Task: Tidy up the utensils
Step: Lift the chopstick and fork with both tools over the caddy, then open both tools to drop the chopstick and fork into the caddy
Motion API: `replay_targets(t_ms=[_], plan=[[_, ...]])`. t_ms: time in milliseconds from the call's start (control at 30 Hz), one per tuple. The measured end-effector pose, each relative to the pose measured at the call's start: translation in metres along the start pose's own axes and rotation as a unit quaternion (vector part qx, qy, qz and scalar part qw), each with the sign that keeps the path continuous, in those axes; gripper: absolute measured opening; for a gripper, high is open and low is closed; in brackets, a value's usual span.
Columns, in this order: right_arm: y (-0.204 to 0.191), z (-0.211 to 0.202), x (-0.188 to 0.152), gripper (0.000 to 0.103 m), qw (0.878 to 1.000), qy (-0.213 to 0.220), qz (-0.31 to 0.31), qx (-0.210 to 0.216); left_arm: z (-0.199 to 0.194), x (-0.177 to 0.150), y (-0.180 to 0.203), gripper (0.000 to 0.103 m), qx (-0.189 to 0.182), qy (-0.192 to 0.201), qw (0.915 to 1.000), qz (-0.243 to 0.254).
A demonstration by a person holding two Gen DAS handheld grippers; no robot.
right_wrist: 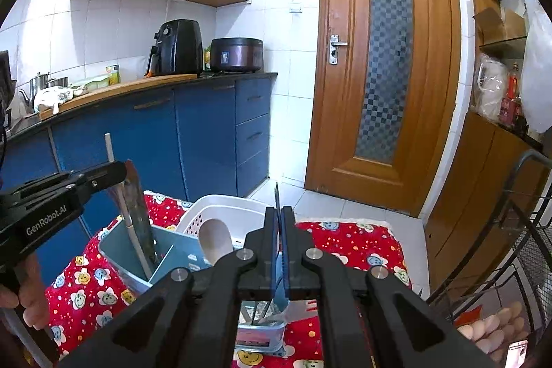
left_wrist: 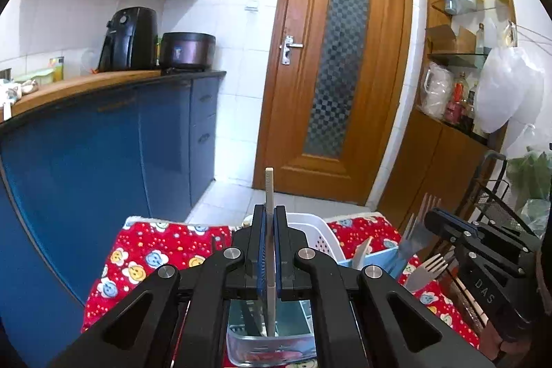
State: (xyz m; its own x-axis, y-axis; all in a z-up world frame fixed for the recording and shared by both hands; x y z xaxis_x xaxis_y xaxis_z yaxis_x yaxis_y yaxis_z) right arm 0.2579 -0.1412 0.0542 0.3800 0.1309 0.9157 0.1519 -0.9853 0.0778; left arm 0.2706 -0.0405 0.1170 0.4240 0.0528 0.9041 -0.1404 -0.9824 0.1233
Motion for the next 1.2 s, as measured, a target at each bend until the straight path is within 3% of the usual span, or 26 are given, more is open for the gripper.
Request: replay_targets(t_ms=[267, 467, 833, 1200], plan=[[-0.006, -0.002, -0.002, 0.003, 1.000, 0.000, 0.015, 0.024, 0.002, -0.011, 0.002, 0.004, -0.005, -0.017, 0.9998, 0.004], [-0.005, -0.009, 0.000, 0.012, 0.999, 0.004, 0.024, 0.031, 0.002, -0.014, 0.003, 0.008, -0.007, -0.033, 0.9994, 0.000], [-0.006, -0.036, 0.006, 0.021, 0.998, 0.020, 0.045, 0.047, -0.019, -0.014, 0.006, 0.029, -0.014, -0.031, 0.9994, 0.006], [-0.003, -0.076, -0.003, 0.028, 0.995, 0.021, 0.075, 0.056, -0.053, -0.022, 0.008, 0.030, -0.020, -0.041, 0.9990, 0.004]])
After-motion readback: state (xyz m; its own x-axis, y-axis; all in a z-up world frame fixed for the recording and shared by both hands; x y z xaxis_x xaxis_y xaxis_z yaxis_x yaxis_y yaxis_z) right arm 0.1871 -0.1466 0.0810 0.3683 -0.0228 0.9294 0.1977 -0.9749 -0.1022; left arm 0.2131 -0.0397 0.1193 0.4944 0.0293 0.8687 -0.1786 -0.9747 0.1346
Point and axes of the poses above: each gripper's, at about its wrist camera, not at the fingertips, and z roughly the way its jaws point, y to its right, x to its top, the point moved 9 cm from there along z, roughly the way its jaws point, and after that the axes turned 4 degrees about x, right-handed, at the moved point
